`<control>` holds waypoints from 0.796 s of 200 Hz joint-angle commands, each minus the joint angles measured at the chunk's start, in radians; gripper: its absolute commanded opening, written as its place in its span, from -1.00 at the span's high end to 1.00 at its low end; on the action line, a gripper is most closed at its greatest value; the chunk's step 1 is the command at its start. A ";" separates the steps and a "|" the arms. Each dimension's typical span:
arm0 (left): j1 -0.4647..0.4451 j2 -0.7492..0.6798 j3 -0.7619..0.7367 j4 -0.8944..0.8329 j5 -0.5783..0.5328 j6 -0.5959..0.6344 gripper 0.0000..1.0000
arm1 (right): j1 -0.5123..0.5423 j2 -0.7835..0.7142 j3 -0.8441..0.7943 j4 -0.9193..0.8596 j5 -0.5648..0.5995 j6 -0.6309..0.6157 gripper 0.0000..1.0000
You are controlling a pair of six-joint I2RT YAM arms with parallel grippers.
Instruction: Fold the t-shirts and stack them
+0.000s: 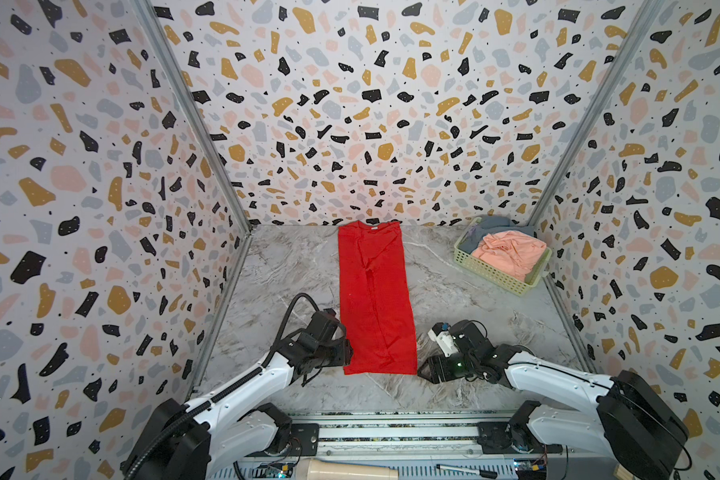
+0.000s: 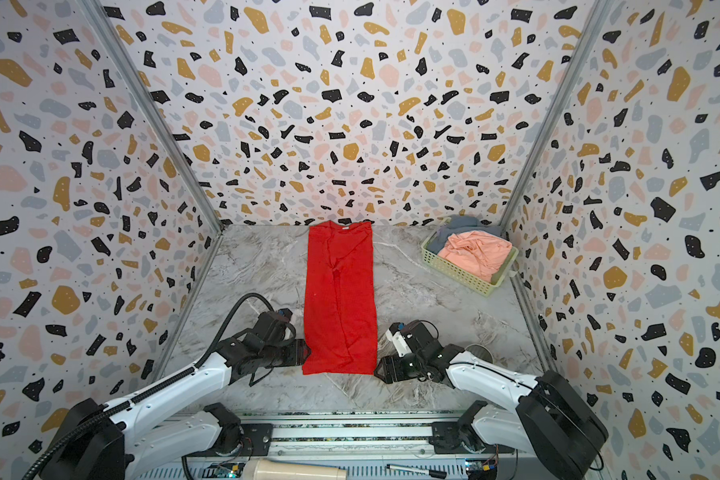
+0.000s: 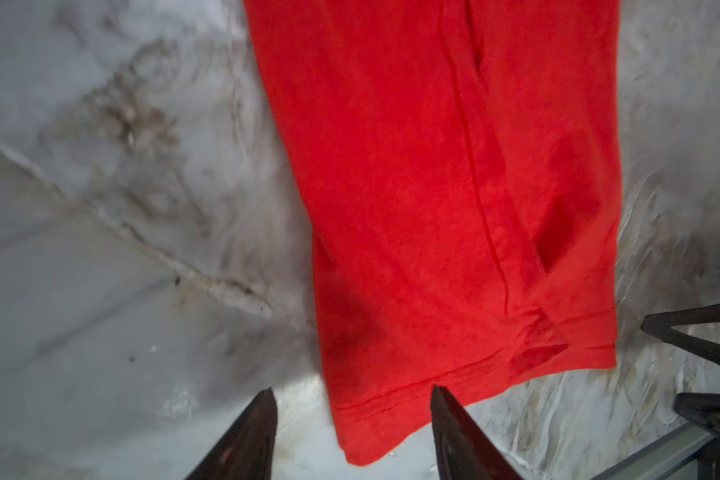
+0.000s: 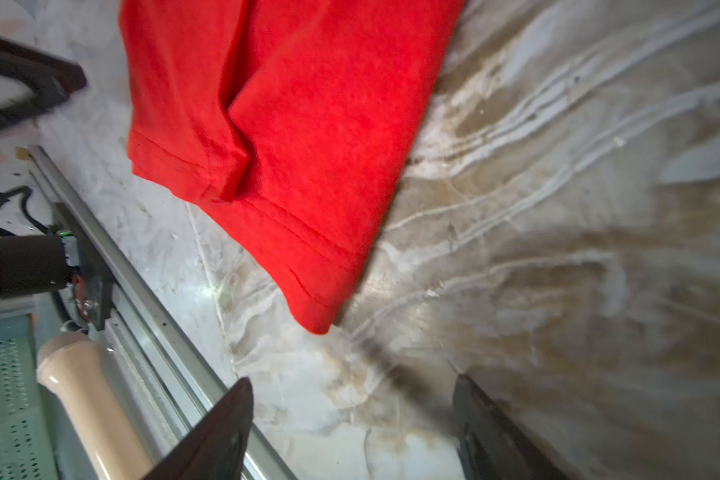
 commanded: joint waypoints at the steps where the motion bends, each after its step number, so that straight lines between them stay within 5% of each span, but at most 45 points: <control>1: -0.043 -0.010 -0.077 0.058 -0.009 -0.102 -0.16 | -0.006 0.049 -0.027 0.116 -0.040 0.048 -0.45; 48: -0.075 -0.006 -0.134 0.143 0.002 -0.124 -0.04 | -0.017 0.168 -0.004 0.180 -0.092 0.022 -0.24; 80: -0.077 0.024 -0.177 0.270 0.070 -0.155 0.34 | -0.016 0.250 0.002 0.245 -0.160 0.026 0.00; 127: -0.078 -0.049 -0.172 0.238 0.044 -0.147 0.93 | -0.001 0.297 0.026 0.265 -0.158 0.029 0.86; 159: -0.104 -0.148 -0.190 0.140 0.045 -0.169 1.00 | 0.022 0.189 0.030 0.149 -0.100 0.013 1.00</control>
